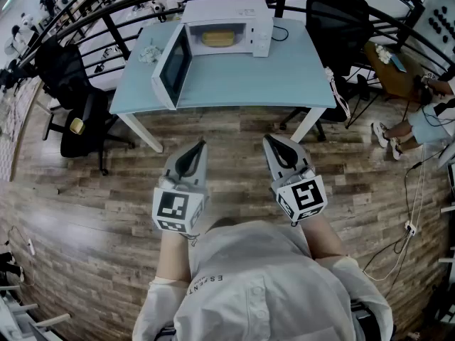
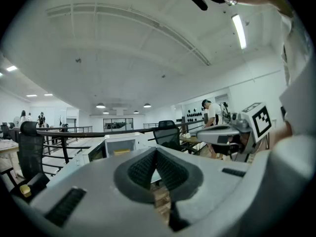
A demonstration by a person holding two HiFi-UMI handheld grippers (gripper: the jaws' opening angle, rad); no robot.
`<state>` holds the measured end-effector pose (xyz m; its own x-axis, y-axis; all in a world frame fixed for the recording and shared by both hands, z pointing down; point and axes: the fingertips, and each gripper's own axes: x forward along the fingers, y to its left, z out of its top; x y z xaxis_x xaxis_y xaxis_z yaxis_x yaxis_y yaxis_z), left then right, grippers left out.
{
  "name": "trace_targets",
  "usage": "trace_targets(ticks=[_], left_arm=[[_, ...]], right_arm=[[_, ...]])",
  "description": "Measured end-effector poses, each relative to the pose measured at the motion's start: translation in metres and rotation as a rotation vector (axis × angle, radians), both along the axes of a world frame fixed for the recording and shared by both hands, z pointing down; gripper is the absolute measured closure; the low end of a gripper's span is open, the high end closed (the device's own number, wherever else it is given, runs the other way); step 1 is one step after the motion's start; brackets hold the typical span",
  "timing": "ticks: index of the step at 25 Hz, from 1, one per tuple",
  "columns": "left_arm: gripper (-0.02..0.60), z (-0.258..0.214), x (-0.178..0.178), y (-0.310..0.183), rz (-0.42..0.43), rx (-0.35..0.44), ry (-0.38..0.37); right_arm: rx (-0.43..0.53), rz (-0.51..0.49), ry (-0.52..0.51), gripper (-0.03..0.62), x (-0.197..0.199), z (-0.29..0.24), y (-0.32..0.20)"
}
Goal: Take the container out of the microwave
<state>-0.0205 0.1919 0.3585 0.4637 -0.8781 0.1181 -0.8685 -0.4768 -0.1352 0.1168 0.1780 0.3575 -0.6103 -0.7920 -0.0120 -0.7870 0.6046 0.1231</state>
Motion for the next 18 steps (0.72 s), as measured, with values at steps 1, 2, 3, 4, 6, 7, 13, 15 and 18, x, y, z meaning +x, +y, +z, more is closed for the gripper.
trace_targets(ticks=[1,2,3,4,6,7,13,15,18], left_arm=[[0.588,-0.001,0.001,0.001,-0.002,0.000,-0.001],[0.588,-0.002,0.003,0.002,-0.004,0.000,-0.003],[0.588,-0.003,0.004,0.003,-0.004,0.001,-0.004],[0.588,-0.004,0.006,0.003,-0.004,0.003,-0.006],[0.588,-0.005,0.009,0.005,-0.001,0.006,-0.011],[0.588,-0.006,0.010,0.005,0.000,0.008,-0.014],[0.588,-0.008,0.018,0.006,0.006,0.013,-0.032],[0.588,-0.005,0.022,0.007,0.014,0.005,-0.041],[0.588,0.002,0.026,0.010,0.020,-0.014,-0.049]], right_arm=[[-0.001,0.000,-0.001,0.579,0.002,-0.001,0.000],[-0.002,0.000,-0.003,0.579,0.004,-0.001,0.001],[-0.003,-0.001,-0.005,0.579,0.005,-0.002,0.001],[-0.003,-0.002,-0.008,0.579,0.007,-0.003,0.001],[-0.006,0.000,-0.016,0.579,0.010,-0.003,0.002],[-0.008,0.001,-0.020,0.579,0.011,-0.002,0.002],[-0.019,0.010,-0.047,0.579,0.020,0.001,0.005],[-0.011,0.010,-0.045,0.579,0.022,0.002,0.005],[0.001,0.027,-0.034,0.576,0.028,0.006,0.003]])
